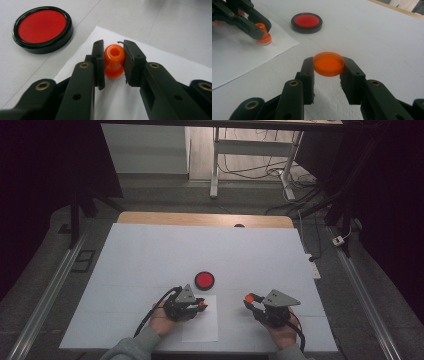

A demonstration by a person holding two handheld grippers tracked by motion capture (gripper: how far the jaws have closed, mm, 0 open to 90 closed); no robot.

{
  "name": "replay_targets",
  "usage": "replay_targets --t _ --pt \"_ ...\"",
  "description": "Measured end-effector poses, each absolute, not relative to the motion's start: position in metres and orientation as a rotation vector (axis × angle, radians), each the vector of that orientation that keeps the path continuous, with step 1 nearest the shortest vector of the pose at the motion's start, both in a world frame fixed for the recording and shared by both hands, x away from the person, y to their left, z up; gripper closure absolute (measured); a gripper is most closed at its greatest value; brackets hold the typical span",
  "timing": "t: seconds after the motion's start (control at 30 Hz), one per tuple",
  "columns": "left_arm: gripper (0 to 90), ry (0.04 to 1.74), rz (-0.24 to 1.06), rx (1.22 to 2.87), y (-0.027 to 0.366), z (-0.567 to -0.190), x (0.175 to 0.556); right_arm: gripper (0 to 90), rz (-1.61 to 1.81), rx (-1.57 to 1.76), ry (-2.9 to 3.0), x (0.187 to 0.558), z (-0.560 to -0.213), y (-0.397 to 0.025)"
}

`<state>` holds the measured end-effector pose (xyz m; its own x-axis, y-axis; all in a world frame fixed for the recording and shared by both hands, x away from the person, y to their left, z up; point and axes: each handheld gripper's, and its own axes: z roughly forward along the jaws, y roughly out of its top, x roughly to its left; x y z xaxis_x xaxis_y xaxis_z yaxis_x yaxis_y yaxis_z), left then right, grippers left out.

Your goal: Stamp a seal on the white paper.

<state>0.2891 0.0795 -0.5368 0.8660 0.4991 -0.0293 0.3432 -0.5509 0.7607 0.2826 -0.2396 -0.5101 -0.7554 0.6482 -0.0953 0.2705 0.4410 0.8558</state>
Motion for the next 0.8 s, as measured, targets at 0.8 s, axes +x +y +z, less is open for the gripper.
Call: replay_targets --t 0.8 --pt "72.2 0.634 0.185 2.039 0.098 -0.519 0.291 64.6 1.256 0.771 2.278 0.283 -0.509 -0.24"
